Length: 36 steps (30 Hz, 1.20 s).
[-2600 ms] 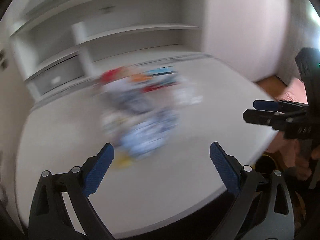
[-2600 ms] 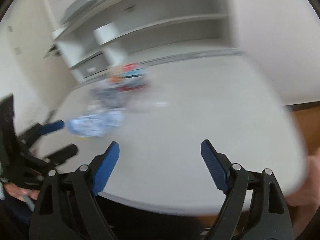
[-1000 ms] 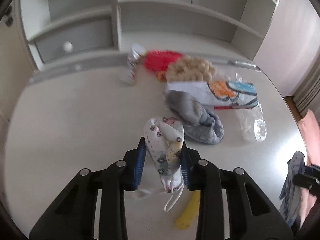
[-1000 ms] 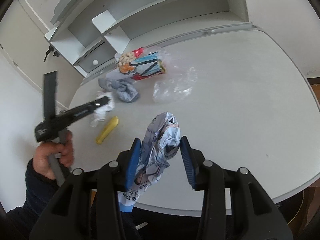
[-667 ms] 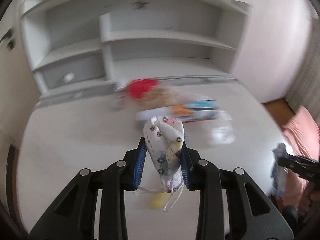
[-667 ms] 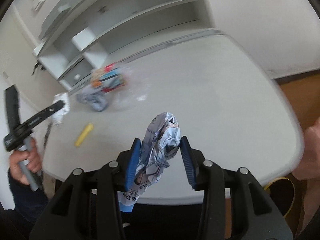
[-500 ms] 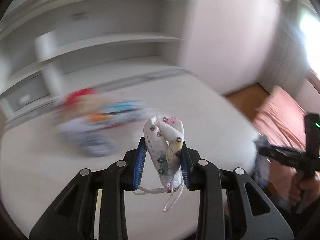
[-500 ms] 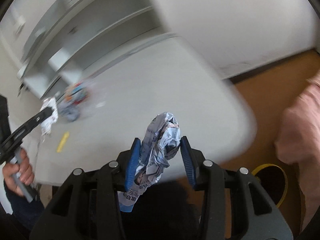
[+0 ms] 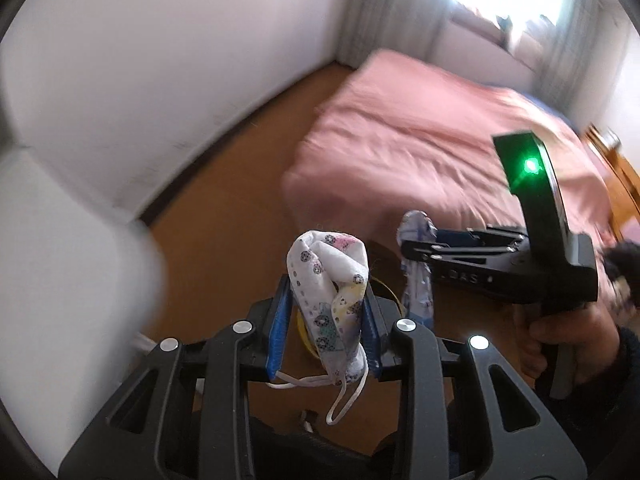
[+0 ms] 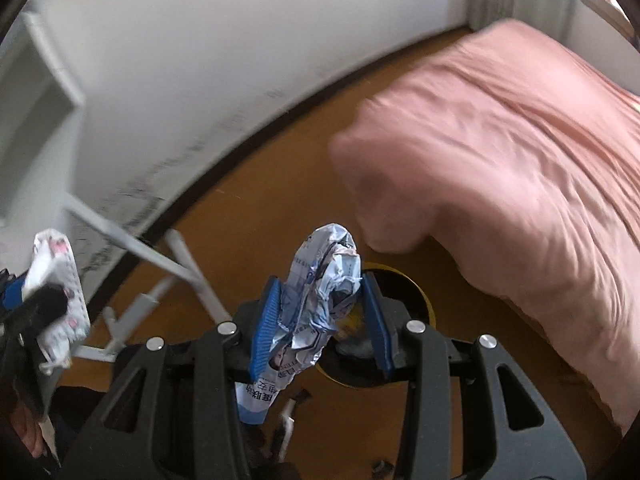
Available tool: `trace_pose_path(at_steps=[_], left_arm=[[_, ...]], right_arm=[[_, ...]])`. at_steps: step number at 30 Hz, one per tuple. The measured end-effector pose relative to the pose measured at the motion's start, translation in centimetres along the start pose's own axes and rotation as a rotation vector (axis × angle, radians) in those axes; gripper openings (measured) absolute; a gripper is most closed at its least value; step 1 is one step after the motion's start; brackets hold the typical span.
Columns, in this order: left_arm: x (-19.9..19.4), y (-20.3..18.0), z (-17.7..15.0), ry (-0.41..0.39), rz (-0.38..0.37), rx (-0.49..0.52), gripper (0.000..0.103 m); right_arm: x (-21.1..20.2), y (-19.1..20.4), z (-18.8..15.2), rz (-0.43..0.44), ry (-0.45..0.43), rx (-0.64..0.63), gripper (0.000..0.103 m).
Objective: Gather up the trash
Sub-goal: 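Drop the printed wrapper into the bin with the right tool while the left tool drops the mask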
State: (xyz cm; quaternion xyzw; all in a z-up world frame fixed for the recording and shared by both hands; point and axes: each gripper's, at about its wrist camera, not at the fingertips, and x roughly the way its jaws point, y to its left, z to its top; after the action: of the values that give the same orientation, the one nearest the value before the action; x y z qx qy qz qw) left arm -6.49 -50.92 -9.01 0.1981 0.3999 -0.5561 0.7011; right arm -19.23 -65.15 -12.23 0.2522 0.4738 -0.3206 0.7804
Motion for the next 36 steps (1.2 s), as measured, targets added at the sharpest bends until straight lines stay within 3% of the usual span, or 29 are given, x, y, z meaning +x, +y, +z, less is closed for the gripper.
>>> trace_pose_path(at_steps=[6,11,17,19,20,30,33,34,36], left_arm=[[7.1,-2.9,-0.2,0.097,-0.047,0.061,0.031],[9.7,-3.7,-0.5,0.136,-0.064,0.068,0.031],[11.3,-4.4,0.2,0.153,-0.068,0.07,0.031],[11.6,-4.2,0.3,0.154,-0.068,0.062,0.031],[11.6,-4.0,0.4,0.155,-0.068,0.059,0.031],[12.6,-4.3,0.5,0.187,-0.094,0.057,0.032],[13.1,-4.9,0.8,0.191,-0.113,0.066,0.043],[13.3,-5.1,0.9,0.195,-0.117,0.066,0.053],[13.3,-5.3,1.0,0.192,-0.112,0.063,0.055]], right_arm=[[2.9,-4.3,-1.7,-0.042,0.081,0.049,0.041],[3.7,-5.7,-2.1,-0.029,0.102,0.077,0.042],[4.3,-5.6,-1.9,-0.015,0.105,0.073,0.045],[4.3,-5.3,-1.8,-0.012,0.104,0.071,0.051],[4.3,-5.2,-1.7,-0.011,0.095,0.071,0.057],[2.3,-6.2,-0.6,-0.025,-0.002,0.153,0.064],[1.5,-7.1,-0.4,-0.033,-0.037,0.192,0.065],[1.2,-7.5,-0.4,-0.033,-0.05,0.209,0.065],[0.8,-7.9,-0.4,-0.027,-0.062,0.226,0.065]])
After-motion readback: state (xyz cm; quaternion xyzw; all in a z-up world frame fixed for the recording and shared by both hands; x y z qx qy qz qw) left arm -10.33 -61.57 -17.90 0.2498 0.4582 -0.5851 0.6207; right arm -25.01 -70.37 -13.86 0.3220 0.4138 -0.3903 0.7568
